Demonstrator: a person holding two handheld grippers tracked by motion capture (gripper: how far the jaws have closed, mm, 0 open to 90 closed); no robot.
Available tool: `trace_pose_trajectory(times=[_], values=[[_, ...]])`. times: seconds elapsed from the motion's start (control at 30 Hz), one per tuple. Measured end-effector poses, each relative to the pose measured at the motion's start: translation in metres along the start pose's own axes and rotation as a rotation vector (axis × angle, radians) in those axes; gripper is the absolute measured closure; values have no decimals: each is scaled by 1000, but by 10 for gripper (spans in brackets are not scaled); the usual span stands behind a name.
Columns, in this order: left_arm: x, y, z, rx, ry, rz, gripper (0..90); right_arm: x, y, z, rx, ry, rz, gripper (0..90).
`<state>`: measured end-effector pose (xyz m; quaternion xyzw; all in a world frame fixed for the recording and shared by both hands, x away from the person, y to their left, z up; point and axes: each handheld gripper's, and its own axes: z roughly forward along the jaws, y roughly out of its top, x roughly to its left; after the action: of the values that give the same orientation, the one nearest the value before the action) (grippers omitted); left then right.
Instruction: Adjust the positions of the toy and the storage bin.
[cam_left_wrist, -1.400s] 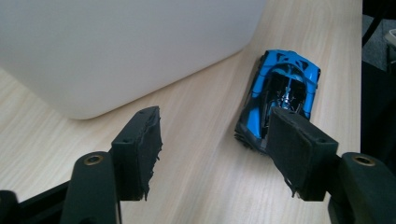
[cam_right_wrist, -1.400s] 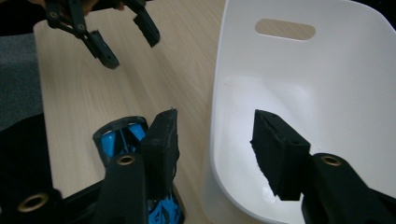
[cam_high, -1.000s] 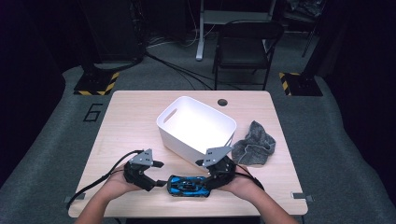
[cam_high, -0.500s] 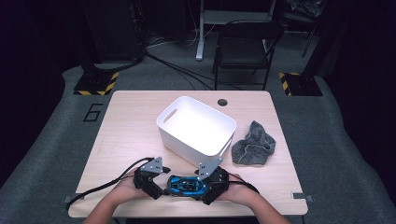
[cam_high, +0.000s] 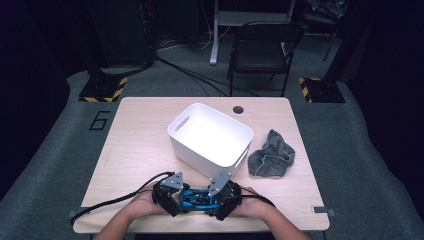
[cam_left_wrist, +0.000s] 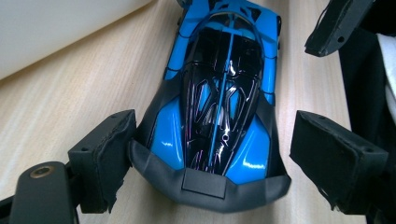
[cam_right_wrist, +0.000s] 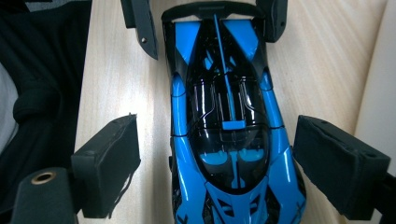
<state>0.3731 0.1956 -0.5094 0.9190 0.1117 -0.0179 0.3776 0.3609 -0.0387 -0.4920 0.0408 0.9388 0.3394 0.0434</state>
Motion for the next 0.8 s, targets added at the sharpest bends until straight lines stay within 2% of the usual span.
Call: trace_pose_trajectory(times=[0.1, 0.2, 0.3, 0.37, 0.53, 0.8], values=[[1, -2, 3, 13, 4, 7, 153, 1, -1, 3, 4, -9, -9, 140], [1, -2, 5, 11, -11, 7, 162, 0, -1, 6, 6, -18, -7, 140], [1, -2, 5, 26, 12, 29, 190, 1, 0, 7, 11, -17, -7, 118], [2, -2, 4, 25, 13, 29, 217, 2, 0, 6, 11, -26, -2, 117], [1, -2, 6, 18, 17, 38, 220, 2, -1, 9, 11, -30, -10, 107], [2, -3, 10, 10, -1, 51, 216, 4, 1, 8, 4, -33, -24, 98]])
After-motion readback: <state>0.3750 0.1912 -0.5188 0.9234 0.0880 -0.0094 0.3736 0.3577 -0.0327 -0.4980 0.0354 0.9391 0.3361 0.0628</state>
